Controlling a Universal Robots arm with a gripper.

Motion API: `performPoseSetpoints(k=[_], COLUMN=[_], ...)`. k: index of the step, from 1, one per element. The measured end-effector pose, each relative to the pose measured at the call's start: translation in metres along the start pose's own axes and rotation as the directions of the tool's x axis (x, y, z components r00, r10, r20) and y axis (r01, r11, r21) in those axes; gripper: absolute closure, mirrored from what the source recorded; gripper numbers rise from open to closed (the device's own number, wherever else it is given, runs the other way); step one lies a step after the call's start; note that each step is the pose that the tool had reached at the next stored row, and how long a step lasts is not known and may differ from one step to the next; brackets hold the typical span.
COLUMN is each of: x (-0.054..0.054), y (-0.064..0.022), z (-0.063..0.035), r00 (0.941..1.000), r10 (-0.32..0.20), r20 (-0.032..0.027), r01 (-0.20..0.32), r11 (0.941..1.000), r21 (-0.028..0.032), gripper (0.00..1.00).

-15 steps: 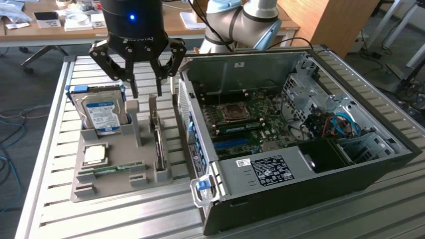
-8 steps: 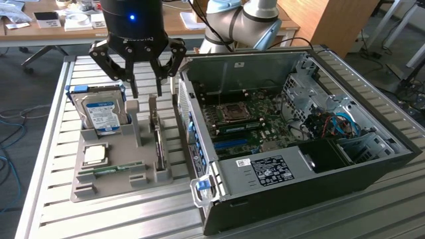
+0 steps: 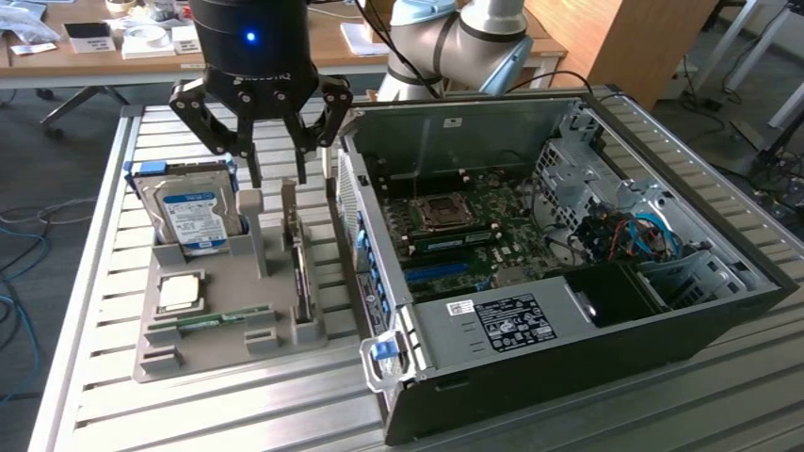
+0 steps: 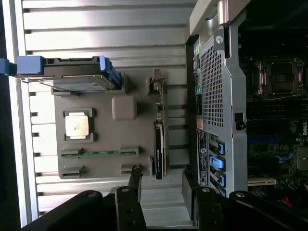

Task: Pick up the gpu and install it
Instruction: 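Pick up the gpu and move the gpu toward the slot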

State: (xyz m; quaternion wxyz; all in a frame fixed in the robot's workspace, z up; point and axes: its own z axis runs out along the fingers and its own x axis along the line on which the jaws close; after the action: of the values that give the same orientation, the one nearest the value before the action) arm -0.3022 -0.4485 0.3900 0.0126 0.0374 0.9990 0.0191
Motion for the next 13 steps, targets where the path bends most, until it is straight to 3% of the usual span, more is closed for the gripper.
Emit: performPoseSetpoints(k=[13], x=[0.0001], y=[-0.0002], z=[0.0056], r00=[1.0], r10=[0.0], r20=[0.0], r01=[0.0], r11=[1.0], r21=[0.0], gripper=[0.53])
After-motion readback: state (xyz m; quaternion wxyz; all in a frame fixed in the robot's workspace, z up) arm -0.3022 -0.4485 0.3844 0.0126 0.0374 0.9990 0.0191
